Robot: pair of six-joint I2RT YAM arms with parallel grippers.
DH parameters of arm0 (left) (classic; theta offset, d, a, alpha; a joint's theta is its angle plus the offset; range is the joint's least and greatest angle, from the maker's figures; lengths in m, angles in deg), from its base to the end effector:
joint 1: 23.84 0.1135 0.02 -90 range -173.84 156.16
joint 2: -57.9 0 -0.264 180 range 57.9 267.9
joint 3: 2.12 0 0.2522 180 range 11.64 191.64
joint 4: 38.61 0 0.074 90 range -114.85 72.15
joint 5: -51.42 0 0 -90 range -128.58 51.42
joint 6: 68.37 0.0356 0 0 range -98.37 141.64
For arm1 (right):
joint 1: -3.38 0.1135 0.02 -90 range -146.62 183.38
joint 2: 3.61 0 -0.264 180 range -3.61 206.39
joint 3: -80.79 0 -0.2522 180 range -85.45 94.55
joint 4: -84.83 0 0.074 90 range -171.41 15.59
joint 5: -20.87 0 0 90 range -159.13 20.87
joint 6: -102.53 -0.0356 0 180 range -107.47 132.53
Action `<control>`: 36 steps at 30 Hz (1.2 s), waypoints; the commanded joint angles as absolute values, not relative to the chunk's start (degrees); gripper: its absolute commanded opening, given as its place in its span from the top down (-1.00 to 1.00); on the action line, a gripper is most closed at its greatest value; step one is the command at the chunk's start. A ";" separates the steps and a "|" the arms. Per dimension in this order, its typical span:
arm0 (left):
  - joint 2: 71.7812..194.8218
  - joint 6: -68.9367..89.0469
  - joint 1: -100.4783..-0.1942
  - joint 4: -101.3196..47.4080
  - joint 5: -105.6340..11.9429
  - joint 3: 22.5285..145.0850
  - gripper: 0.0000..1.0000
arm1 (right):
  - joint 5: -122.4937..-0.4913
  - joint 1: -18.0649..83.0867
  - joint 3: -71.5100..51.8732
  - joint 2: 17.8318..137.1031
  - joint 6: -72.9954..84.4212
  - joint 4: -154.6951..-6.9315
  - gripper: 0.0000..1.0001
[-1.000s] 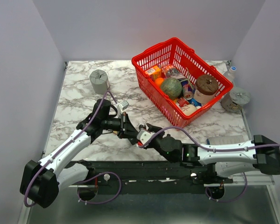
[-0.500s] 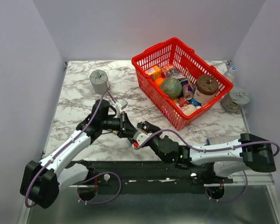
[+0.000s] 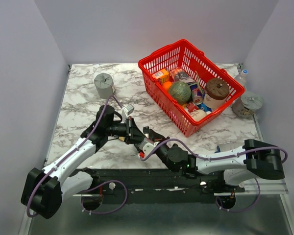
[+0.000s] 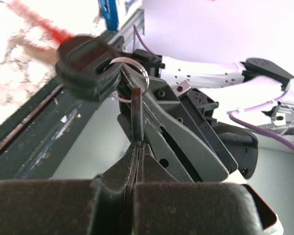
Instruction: Unlock with the key
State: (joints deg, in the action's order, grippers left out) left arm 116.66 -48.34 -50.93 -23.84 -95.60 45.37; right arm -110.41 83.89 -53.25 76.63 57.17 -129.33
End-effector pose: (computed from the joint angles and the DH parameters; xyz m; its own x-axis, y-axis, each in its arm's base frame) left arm 0.1772 -0.1242 0.2489 -0.9972 -0.0644 0.0382 -0.0525 0.2363 -0.9703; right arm 0.0701 0.2766 0.2314 0.4441 -0.5458 -0.7106 -0.4502 0.5497 -0.7036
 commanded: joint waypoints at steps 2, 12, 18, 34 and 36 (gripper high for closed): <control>115.99 -52.72 -51.44 -30.30 -99.76 44.95 1.00 | -106.49 84.24 -55.04 74.18 53.23 -130.74 0.99; 117.57 -50.35 -49.68 -32.93 -98.88 47.06 0.95 | -100.78 84.16 -57.68 64.77 38.38 -115.97 0.99; 117.14 -50.26 -49.59 -32.94 -98.62 47.50 0.99 | -102.79 83.80 -57.68 65.03 35.91 -113.58 0.99; 113.97 -49.82 -49.68 -22.83 -99.58 42.75 1.00 | -107.54 83.98 -56.54 68.02 47.24 -124.12 -0.16; 114.67 -49.56 -49.85 -22.92 -100.89 43.19 1.00 | -107.10 83.98 -56.27 68.45 48.73 -124.21 -0.22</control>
State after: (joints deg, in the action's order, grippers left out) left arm 114.78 -50.15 -49.79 -25.26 -97.85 43.54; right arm -106.87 83.89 -57.03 67.28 45.65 -120.50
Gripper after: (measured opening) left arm 0.009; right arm 0.593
